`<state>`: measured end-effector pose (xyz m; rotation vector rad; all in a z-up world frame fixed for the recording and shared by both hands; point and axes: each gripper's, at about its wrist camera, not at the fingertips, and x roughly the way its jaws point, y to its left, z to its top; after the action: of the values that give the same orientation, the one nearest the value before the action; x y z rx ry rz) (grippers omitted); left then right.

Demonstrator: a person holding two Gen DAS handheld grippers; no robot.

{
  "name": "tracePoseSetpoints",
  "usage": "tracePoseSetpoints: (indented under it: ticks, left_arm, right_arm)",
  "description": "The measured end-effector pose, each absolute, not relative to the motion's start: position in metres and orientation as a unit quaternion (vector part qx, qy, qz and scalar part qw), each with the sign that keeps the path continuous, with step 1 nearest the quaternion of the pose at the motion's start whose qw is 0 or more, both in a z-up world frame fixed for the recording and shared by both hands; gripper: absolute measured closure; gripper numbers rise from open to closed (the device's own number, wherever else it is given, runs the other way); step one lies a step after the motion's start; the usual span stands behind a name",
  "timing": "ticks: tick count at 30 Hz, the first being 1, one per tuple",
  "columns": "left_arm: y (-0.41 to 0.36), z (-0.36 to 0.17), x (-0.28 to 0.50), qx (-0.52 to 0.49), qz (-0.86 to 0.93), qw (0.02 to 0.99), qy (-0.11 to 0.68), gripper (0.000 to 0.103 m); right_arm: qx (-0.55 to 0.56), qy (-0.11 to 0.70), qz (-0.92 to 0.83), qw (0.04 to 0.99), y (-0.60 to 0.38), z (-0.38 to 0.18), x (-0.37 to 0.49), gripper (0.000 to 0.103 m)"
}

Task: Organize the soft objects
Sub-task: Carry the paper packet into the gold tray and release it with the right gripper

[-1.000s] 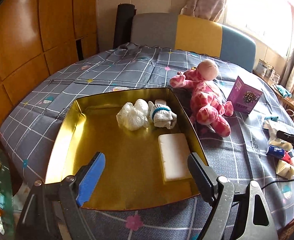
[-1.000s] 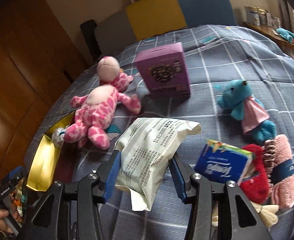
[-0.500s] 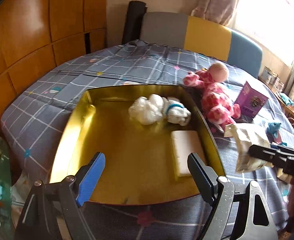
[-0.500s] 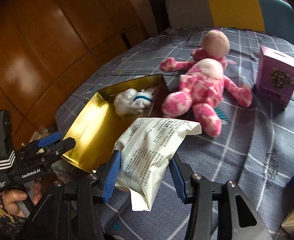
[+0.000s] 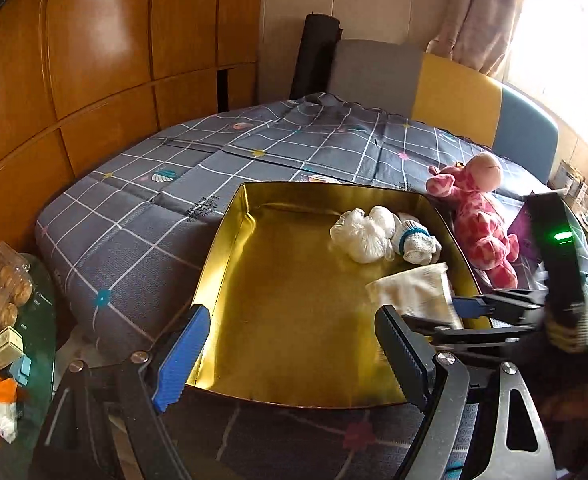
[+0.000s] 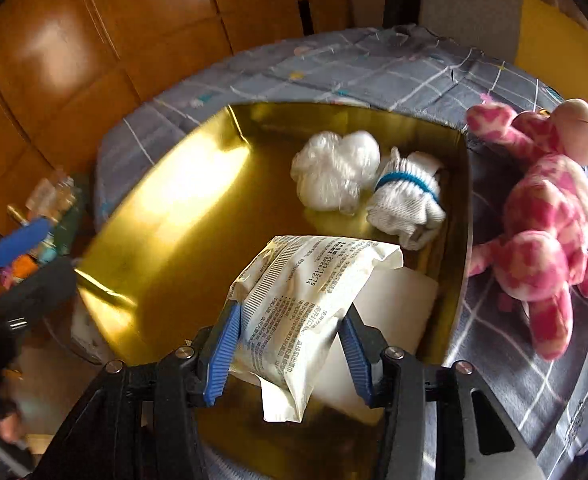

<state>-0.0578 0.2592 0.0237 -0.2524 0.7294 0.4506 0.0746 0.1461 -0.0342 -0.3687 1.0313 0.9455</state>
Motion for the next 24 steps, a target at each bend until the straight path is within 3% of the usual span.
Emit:
tracePoseSetpoints:
  ticks: [11, 24]
  left_arm:
    - [0.258, 0.019, -0.060, -0.124, 0.211, 0.902, 0.356, 0.018]
    - [0.239, 0.048, -0.071, -0.067, 0.233, 0.921, 0.305, 0.013]
  right_arm:
    - [-0.149, 0.472, 0.415, 0.763, 0.130, -0.034, 0.072, 0.040]
    - [-0.124, 0.410, 0.364, 0.827, 0.082, -0.002, 0.052, 0.036]
